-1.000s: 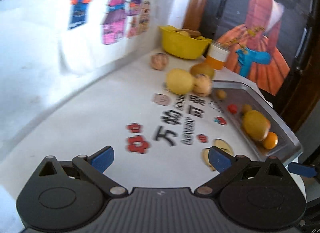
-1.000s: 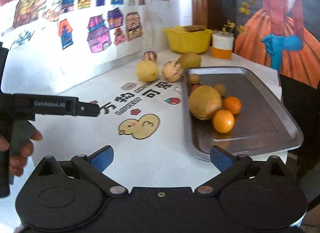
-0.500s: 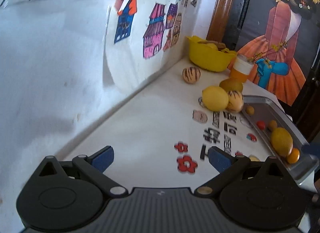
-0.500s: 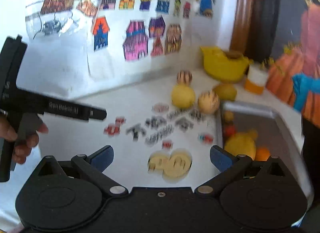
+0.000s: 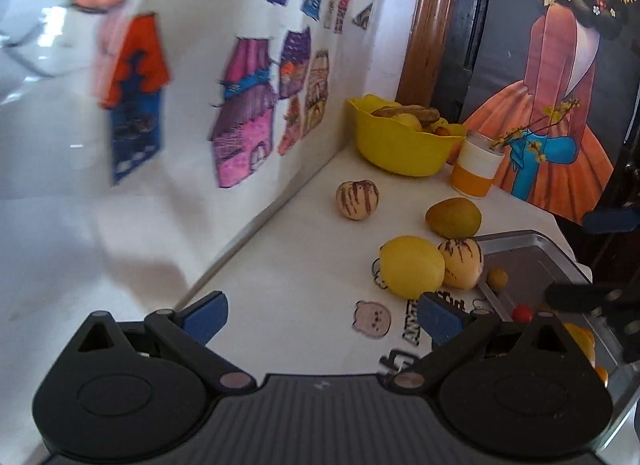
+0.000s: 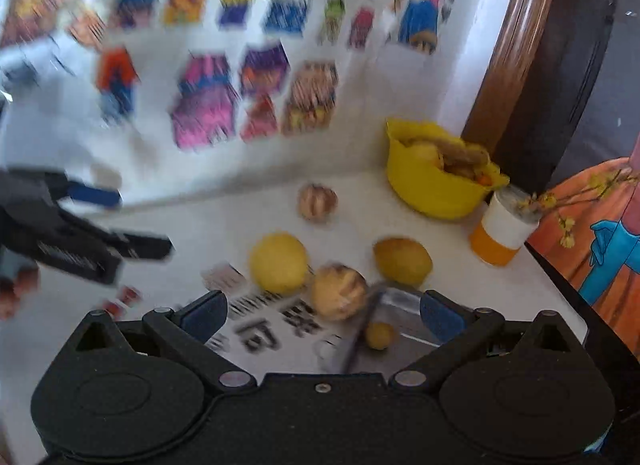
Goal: Organize fruits
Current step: 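Move the left tool to the yellow lemon while the right tool approaches a striped melon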
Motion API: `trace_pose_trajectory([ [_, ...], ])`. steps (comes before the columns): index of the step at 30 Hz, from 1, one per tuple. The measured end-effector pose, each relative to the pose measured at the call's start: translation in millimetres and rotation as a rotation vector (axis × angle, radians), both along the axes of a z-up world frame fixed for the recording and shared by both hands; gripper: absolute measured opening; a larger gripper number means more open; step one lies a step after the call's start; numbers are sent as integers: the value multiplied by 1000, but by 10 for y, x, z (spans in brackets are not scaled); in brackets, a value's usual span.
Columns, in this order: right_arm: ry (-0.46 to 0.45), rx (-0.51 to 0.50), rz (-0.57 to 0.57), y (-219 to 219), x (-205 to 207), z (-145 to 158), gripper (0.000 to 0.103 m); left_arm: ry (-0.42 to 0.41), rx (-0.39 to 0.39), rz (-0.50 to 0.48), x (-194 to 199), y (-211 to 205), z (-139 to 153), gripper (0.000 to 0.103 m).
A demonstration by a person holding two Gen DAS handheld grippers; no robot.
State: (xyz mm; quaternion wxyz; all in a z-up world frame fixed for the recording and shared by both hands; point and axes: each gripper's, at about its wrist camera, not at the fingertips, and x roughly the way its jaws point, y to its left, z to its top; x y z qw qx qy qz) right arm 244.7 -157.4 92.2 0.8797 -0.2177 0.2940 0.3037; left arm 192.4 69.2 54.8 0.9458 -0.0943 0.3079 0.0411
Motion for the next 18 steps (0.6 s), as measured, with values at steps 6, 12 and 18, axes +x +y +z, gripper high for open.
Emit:
trace_pose_trajectory([
  [6, 20, -41, 62, -56, 366, -402, 101, -4, -20, -66, 357, -119, -158, 102],
  [12, -19, -10, 127, -86, 537, -595, 97, -9, -25, -129, 640, -236, -315, 102],
  [18, -38, -43, 228, 50, 697, -679, 87, -5, -75, -168, 814, -274, -424, 102],
])
